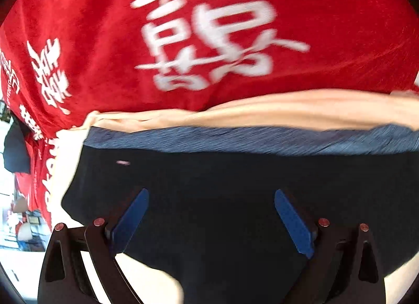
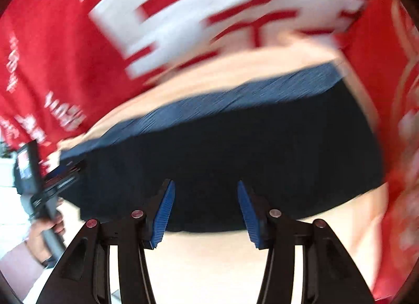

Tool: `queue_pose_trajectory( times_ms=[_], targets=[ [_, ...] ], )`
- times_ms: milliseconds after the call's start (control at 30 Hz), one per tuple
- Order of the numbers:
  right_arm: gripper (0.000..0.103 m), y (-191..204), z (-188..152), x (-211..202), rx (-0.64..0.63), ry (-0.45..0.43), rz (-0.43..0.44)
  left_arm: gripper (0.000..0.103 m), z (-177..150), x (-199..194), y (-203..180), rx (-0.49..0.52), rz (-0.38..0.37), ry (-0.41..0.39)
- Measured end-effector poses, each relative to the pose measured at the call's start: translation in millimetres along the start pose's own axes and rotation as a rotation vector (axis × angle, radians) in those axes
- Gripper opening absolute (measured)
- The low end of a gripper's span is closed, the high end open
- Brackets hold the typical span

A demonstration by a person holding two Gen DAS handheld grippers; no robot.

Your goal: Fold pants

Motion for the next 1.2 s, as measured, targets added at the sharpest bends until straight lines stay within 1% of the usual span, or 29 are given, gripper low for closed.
queue_pose_trajectory(
  times_ms=[33,67,100,200,233,300,333,367,400,433,467,500,533,567,600,667,733,867,933,967,1000,1033,1067,1100,1133,1200],
  targets=[
    [0.054,14.5,-9.0,6.5,-0.021,0.012,0.017,0.098,-2.8,3.3,10.9,0.008,0.001,-0.006],
    [0.054,34.1,-10.7,14.6,-0.051,0.026,0.031,0.098,-6.3,8.3,27.5,0.013,0.0,-0.012],
    [0.054,53.5,-10.6,22.5,-0.079,0.038,0.051,0.098,-5.2,3.7,27.2,0.015,-0.002,-0.015],
    [0.054,117.8,-0.8,42.2,-0.191,0.064,0.117,0.098,-11.4,19.6,72.0,0.01,-0.006,-0.032],
    [0.054,143.6,3.1,53.7,-0.245,0.074,0.129,0.098,-12.6,25.7,82.5,0.007,-0.011,-0.033],
    [0.054,183.0,12.1,78.1,-0.317,0.079,0.137,0.098,-18.2,45.1,111.2,-0.006,-0.025,-0.034],
    [0.054,217.5,17.7,95.8,-0.362,0.085,0.155,0.098,-22.1,54.0,123.4,-0.01,-0.03,-0.029],
    [0.054,241.2,21.8,112.0,-0.382,0.096,0.165,0.098,-26.3,65.0,138.4,-0.015,-0.03,-0.027],
    [0.054,256.4,20.3,120.7,-0.395,0.107,0.173,0.098,-29.8,72.1,148.8,-0.022,-0.034,-0.032],
    [0.054,283.3,24.0,140.3,-0.421,0.129,0.185,0.098,-34.1,83.6,164.2,-0.035,-0.03,-0.04],
    [0.054,299.3,25.6,150.5,-0.441,0.141,0.187,0.098,-39.0,95.7,177.3,-0.048,-0.016,-0.034],
    [0.054,323.7,27.6,169.8,-0.475,0.161,0.184,0.098,-44.7,106.6,186.7,-0.061,-0.012,-0.018],
    [0.054,349.6,28.6,193.4,-0.512,0.192,0.182,0.098,-56.2,123.1,198.3,-0.098,-0.032,0.026],
    [0.054,361.5,27.0,205.6,-0.531,0.21,0.179,0.098,-62.4,131.6,203.4,-0.13,-0.071,0.042],
    [0.054,381.5,25.2,227.8,-0.567,0.238,0.173,0.098,-67.2,135.5,208.7,-0.167,-0.121,0.034],
    [0.054,408.9,21.8,263.9,-0.63,0.276,0.147,0.098,-70.4,137.5,213.8,-0.173,-0.139,0.003],
    [0.054,431.3,17.5,305.6,-0.69,0.31,0.107,0.098,-72.5,139.8,214.5,-0.189,-0.163,-0.008],
    [0.054,453.1,10.2,357.6,-0.79,0.376,0.036,0.098,-74.8,145.7,217.1,-0.24,-0.224,-0.008],
    [0.054,449.6,10.2,371.9,-0.809,0.408,0.008,0.098,-76.1,146.1,217.2,-0.248,-0.242,-0.022],
    [0.054,446.9,9.8,382.3,-0.801,0.439,-0.006,0.099,-76.6,146.6,217.5,-0.25,-0.246,-0.035],
    [0.048,441.3,8.1,389.2,-0.766,0.479,-0.004,0.099,-76.4,146.3,217.3,-0.25,-0.247,-0.04],
    [0.037,444.5,5.4,388.7,-0.741,0.494,0.035,0.099,-76.3,146.5,217.4,-0.251,-0.248,-0.046],
    [0.012,448.8,4.8,386.6,-0.745,0.493,0.04,0.099,-76.3,146.4,217.6,-0.253,-0.25,-0.046],
    [0.006,453.8,4.4,381.7,-0.775,0.474,0.022,0.099,-76.1,146.4,218.6,-0.258,-0.252,-0.045],
    [0.004,458.5,1.8,378.5,-0.786,0.475,0.027,0.099,-76.7,146.8,220.3,-0.266,-0.253,-0.038],
    [0.004,469.3,-3.7,375.1,-0.814,0.486,0.036,0.099,-79.5,147.3,225.3,-0.286,-0.258,-0.029]
  ],
)
Point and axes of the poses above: each gripper's, at about its wrist camera, not at the fingertips, and x roughly the way its jaws point, y to its left, z to its top, the point moved 10 cm from there along x, roughly the way its jaws point, and after that the axes turned 8 degrees about z, right-handed, at the moved point
